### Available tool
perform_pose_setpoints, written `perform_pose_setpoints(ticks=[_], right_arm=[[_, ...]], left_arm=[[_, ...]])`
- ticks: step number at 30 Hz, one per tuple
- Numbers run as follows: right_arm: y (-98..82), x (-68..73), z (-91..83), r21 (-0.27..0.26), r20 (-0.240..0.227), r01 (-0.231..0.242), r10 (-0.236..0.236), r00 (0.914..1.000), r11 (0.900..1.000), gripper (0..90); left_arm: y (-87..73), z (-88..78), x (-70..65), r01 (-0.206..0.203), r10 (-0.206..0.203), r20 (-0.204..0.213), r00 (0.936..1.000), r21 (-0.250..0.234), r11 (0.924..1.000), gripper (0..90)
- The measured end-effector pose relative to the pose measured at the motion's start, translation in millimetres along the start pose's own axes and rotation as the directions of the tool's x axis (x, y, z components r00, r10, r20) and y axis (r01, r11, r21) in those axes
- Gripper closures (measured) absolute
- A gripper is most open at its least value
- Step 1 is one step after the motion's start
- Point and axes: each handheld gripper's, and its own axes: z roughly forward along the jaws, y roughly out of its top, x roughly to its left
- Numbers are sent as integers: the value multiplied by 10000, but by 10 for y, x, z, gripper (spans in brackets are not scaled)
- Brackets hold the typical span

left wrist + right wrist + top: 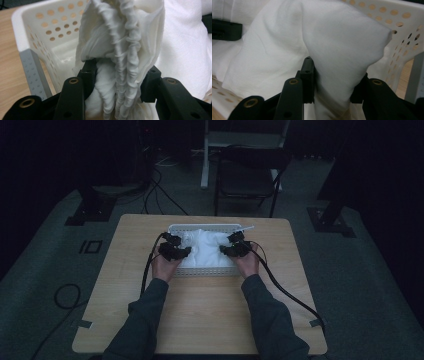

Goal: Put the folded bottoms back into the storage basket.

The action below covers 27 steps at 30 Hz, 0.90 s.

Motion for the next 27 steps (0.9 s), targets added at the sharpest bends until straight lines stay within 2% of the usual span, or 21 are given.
perform_pose_setpoints(ticks=[2, 6, 7, 9, 10, 11, 12, 13, 14, 15, 19, 22, 25, 27], right_arm=[[-9, -4, 26, 127, 44, -22, 21, 10000, 9999, 625], [-14, -20, 43, 272, 275, -201, 193, 9994, 9994, 544], [-8, -38, 33, 356, 497, -343, 325, 9982, 9988, 472], [-5, -46, 17, 333, 648, -355, 333, 9973, 9988, 441], [4, -54, -30, 139, 904, -252, 238, 9956, 9996, 378], [4, -54, -30, 139, 904, -252, 238, 9956, 9996, 378], [11, -52, -62, 20, 998, -229, 226, 9948, 9997, 354], [19, -55, -134, -323, 1240, -192, 231, 9920, 9993, 321], [19, -55, -134, -323, 1240, -192, 231, 9920, 9993, 321], [15, -73, -211, -656, 1372, -129, 218, 9903, 9978, 322], [-50, -151, -349, -1135, 1465, -194, 361, 9885, 9934, 351], [-118, -206, -419, -1362, 1490, -389, 593, 9871, 9899, 360], [-202, -266, -484, -1627, 1526, -623, 875, 9844, 9847, 363], [-339, -376, -582, -1943, 1630, -940, 1267, 9785, 9764, 366]], left_arm=[[-10, 12, 11, -3, 4, -98, 10000, 134, 9999, 544], [-15, 6, 27, 128, -125, -360, 9993, 103, 9999, 452], [-17, -11, 32, 94, -95, -554, 9984, -24, 10000, 382], [-14, -78, 69, 261, -284, -747, 9968, -315, 9992, 371], [-8, -119, 98, 369, -402, -650, 9971, -509, 9980, 350], [-3, -161, 123, 422, -464, -635, 9969, -664, 9969, 350], [2, -199, 144, 443, -501, -742, 9960, -783, 9959, 341], [2, -231, 167, 500, -566, -739, 9957, -876, 9949, 340], [0, -260, 192, 509, -577, -740, 9956, -911, 9945, 340], [-8, -285, 209, 516, -598, -824, 9948, -982, 9938, 355], [-69, -399, 286, 687, -807, -866, 9930, -1336, 9887, 403], [-153, -503, 337, 828, -981, -860, 9915, -1657, 9827, 403], [-219, -571, 370, 908, -1078, -892, 9902, -1764, 9801, 399], [-318, -661, 406, 1025, -1248, -1072, 9864, -1931, 9758, 396]])
